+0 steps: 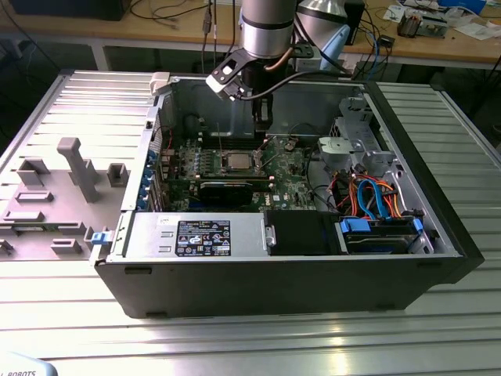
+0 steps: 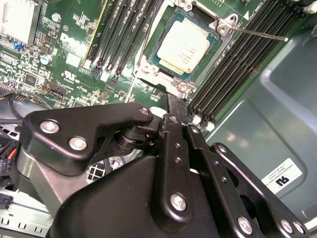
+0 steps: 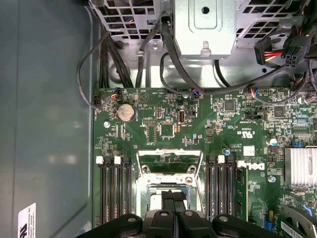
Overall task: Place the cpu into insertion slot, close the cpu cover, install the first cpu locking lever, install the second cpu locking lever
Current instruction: 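Close the cpu cover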
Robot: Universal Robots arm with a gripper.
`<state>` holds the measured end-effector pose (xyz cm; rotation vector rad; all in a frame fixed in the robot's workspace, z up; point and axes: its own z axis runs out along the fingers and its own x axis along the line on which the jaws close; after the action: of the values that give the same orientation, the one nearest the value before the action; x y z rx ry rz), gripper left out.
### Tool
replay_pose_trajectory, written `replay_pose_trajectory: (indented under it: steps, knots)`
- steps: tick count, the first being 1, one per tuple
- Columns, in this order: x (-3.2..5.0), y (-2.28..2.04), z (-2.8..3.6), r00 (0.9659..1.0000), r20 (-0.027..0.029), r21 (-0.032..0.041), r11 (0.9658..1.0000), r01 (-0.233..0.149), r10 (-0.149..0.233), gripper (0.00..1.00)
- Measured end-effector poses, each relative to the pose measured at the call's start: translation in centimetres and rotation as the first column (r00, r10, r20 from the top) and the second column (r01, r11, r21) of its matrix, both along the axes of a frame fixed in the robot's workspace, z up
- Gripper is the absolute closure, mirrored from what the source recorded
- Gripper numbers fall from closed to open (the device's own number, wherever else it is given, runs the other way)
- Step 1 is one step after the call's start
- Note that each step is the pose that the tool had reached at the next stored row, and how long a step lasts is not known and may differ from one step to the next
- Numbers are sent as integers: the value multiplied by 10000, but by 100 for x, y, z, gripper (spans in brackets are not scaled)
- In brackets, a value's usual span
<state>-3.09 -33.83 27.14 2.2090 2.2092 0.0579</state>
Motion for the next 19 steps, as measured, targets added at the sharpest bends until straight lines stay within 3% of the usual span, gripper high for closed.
replay_pose_trajectory:
  steps: [19]
  knots:
    - [56,0,0,10000,0,-1,10000,-1,1,89]
